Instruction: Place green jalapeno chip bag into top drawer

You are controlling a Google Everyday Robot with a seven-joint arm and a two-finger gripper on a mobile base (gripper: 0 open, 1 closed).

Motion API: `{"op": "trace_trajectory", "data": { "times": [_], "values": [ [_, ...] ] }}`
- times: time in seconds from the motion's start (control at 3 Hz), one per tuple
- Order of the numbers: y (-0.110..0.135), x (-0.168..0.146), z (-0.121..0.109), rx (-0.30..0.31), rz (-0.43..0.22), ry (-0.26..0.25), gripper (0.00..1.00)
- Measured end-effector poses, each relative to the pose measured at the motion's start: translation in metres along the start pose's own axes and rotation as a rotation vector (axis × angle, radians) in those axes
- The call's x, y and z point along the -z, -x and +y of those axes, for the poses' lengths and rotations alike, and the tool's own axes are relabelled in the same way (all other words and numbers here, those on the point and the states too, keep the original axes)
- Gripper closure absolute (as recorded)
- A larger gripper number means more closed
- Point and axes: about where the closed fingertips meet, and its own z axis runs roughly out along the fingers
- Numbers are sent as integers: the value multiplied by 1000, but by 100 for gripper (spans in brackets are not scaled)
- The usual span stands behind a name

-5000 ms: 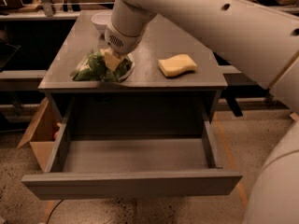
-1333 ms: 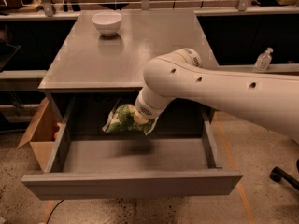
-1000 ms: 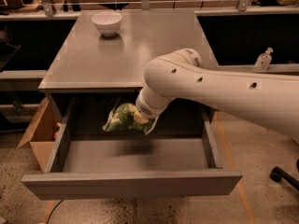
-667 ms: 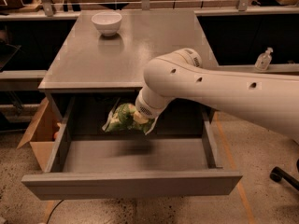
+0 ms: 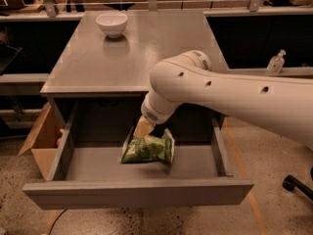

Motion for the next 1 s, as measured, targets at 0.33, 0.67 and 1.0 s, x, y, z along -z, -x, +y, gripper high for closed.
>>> {"op": "trace_trajectory", "data": {
  "times": [0.33, 0.67, 1.0],
  "values": [
    [-12, 12, -6, -28, 4, -29, 0],
    [-45, 35, -18, -107, 3, -71, 0],
    [-92, 58, -24, -216, 11, -98, 0]
  ]
}}
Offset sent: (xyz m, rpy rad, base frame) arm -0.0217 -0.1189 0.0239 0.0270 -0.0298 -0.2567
